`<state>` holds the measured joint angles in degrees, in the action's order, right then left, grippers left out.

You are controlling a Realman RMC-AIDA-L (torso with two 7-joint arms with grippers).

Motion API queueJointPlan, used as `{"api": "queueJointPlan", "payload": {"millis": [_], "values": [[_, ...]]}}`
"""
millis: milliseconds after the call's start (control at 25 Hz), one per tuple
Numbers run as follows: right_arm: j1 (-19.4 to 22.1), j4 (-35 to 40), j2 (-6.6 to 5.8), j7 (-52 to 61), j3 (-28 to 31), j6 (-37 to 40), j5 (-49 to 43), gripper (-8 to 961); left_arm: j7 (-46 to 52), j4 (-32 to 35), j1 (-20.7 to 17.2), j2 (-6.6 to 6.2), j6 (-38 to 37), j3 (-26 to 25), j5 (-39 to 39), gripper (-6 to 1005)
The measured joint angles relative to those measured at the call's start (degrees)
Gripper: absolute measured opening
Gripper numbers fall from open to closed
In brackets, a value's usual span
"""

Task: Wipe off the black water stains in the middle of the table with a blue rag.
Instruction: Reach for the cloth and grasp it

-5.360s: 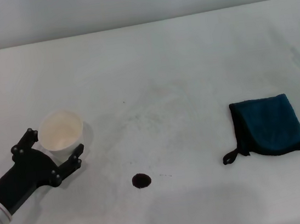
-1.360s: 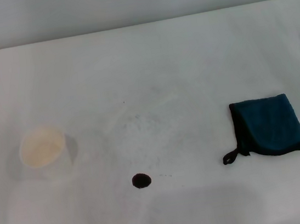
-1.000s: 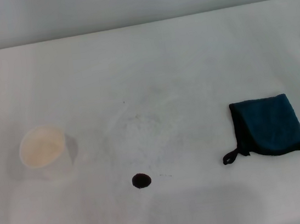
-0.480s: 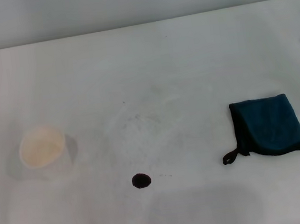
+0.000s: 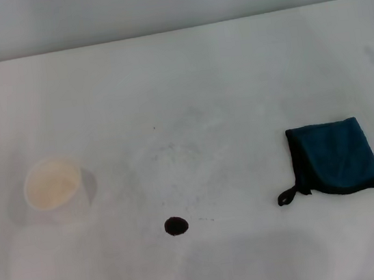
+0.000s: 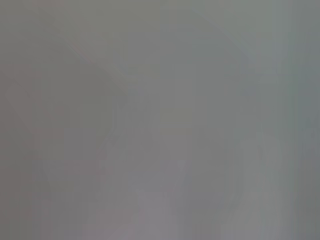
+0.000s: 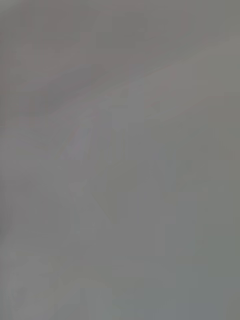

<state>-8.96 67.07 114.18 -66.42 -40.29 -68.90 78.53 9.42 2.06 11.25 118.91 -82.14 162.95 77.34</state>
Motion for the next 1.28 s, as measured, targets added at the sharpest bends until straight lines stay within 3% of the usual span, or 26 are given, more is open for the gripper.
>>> {"api": "queueJointPlan", "payload": {"millis": [200, 400, 800, 1120, 1280], "values": [[0.00, 12.48, -0.01, 13.60, 0.07, -4.27, -10.84, 782, -0.04, -0.05, 0.08, 0.00, 0.00, 0.00, 0.23, 880], [-0.45, 19.44, 0.04, 20.62, -0.28, -8.00, -18.12, 783, -0.08, -0.05, 0.09, 0.00, 0.02, 0.00, 0.26, 880], [-6.03, 32.25, 0.24, 36.28, -1.81, -23.08, -35.50, 782, -0.11, -0.04, 0.16, 0.00, 0.79, 0.00, 0.28, 880], [-9.62, 34.10, 0.41, 45.87, -14.79, -26.54, -41.52, 782, -0.11, -0.50, 0.71, -0.08, 1.51, 0.00, 0.10, 880], [-11.05, 33.75, 0.50, 50.67, -24.30, -26.94, -47.07, 781, -0.11, -0.75, 0.75, -0.09, 1.55, 0.00, -0.01, 879]]}}
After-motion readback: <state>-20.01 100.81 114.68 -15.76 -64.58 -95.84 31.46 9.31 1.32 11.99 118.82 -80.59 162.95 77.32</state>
